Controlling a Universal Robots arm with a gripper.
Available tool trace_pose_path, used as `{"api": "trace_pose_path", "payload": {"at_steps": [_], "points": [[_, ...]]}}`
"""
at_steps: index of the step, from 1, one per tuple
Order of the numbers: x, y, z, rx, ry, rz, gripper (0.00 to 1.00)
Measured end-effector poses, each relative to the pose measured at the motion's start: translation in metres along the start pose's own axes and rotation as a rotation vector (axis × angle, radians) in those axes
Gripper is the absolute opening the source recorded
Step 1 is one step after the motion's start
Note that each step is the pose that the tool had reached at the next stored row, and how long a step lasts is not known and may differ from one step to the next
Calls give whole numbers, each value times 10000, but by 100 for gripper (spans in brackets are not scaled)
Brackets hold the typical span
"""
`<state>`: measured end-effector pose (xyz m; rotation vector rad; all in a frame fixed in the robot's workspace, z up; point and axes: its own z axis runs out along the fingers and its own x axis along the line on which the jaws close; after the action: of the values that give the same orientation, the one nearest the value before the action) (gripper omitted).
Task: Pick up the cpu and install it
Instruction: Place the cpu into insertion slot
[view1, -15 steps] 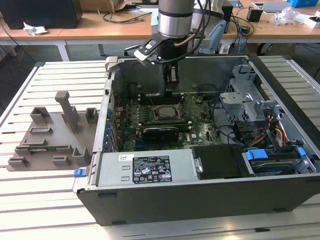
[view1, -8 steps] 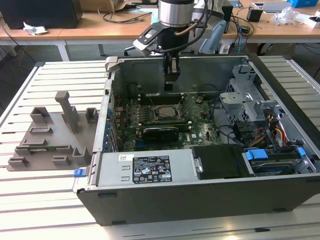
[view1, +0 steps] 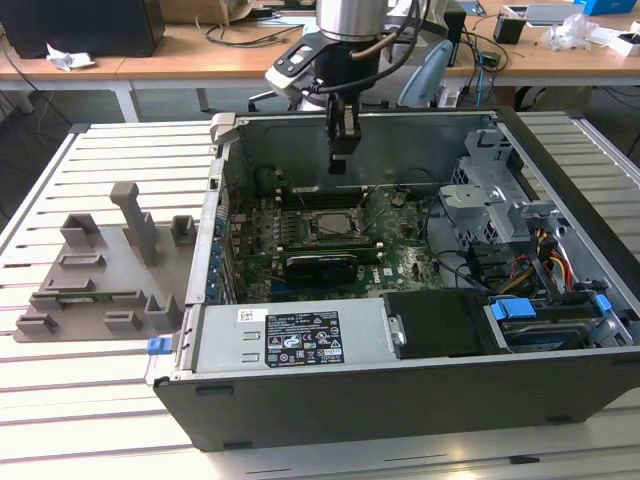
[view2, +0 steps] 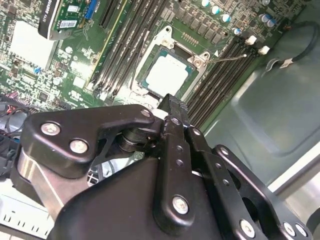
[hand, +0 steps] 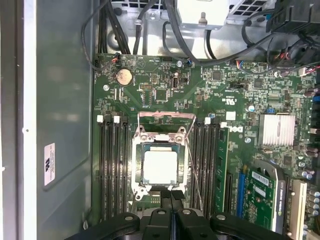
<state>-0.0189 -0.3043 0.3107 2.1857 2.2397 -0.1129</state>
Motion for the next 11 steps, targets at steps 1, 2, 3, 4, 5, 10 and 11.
{"api": "trace_pose_path", "payload": {"at_steps": [1,2,3,4,5,10,11], "points": [[-1,0,-12,0,0,0,11],[-1,-1,-26,0,0,-1,11],[-2,-1,-37,0,0,-1,11],[-3,-2,-46,-1,1,-1,11],[-3,-2,-46,-1,3,-1,11],[-3,-2,-47,0,2,0,11],[-3,-2,-47,0,2,-1,11]]}}
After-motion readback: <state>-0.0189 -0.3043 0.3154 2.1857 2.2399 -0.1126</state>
